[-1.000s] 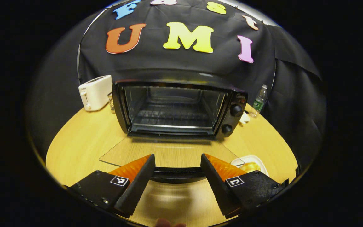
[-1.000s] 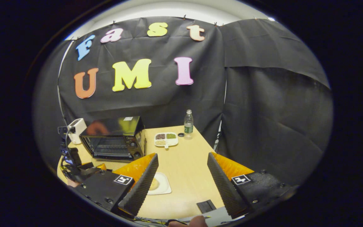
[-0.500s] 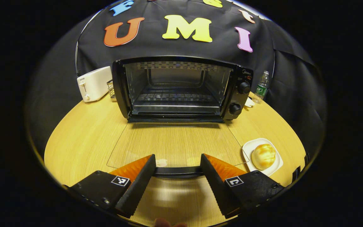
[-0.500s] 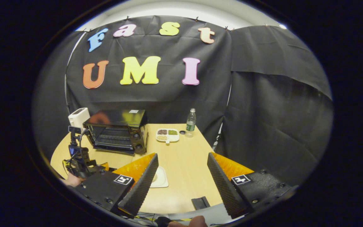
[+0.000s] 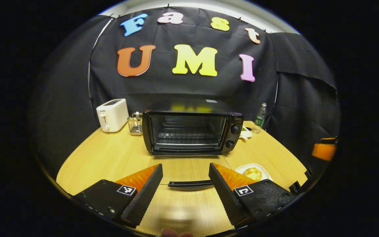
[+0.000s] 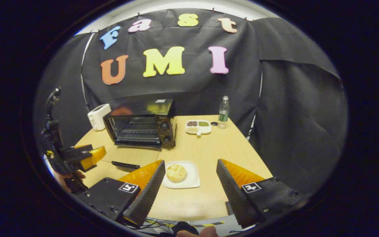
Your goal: Open the electric oven with the left hand, put the food in, and close the electric oven.
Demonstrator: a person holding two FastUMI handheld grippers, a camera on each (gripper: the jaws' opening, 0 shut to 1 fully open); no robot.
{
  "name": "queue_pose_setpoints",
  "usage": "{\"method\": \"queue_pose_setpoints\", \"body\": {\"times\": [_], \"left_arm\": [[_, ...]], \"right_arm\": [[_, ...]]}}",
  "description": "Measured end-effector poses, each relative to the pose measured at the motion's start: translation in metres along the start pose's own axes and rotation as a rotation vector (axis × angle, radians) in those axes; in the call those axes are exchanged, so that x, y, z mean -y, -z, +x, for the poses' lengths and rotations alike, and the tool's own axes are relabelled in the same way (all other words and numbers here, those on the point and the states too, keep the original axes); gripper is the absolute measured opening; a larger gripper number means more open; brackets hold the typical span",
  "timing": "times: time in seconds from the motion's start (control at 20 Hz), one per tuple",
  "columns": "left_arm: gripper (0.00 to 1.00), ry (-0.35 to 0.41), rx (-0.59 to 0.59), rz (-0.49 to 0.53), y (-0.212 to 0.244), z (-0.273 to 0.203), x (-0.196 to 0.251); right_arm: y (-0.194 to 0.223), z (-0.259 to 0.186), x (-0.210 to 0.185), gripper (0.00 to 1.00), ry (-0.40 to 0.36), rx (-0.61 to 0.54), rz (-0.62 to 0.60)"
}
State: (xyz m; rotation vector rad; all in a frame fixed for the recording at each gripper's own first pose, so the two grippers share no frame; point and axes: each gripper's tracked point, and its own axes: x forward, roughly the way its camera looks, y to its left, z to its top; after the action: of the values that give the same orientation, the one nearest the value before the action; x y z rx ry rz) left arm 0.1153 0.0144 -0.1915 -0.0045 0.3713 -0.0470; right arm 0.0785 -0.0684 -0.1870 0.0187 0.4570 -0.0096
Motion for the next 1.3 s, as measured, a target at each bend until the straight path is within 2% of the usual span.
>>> {"method": "queue_pose_setpoints", "body": {"times": [0.2, 0.45, 0.7, 0.95, 1.15, 1.3], "left_arm": [[0.93, -0.027, 0.035, 0.001, -0.031, -0.045, -0.003], [0.93, -0.055, 0.079, -0.02, -0.075, -0.071, -0.003], [0.93, -0.103, 0.103, -0.035, -0.109, -0.07, -0.005], [0.93, -0.172, 0.085, -0.104, -0.11, -0.059, -0.005], [0.93, -0.197, 0.047, -0.119, -0.102, -0.053, -0.004], [0.93, -0.186, 0.048, -0.114, -0.105, -0.051, -0.007]], "right_arm": [[0.041, 0.04, -0.02, 0.99, -0.048, -0.066, -0.015], [0.087, 0.103, -0.032, 0.99, -0.073, -0.15, -0.028], [0.119, 0.156, -0.031, 0.99, -0.085, -0.233, -0.032], [0.135, 0.177, -0.034, 0.99, -0.134, -0.285, -0.059], [0.132, 0.183, -0.033, 0.86, -0.172, -0.289, -0.094], [0.124, 0.18, -0.027, 0.74, -0.158, -0.298, -0.063]]}}
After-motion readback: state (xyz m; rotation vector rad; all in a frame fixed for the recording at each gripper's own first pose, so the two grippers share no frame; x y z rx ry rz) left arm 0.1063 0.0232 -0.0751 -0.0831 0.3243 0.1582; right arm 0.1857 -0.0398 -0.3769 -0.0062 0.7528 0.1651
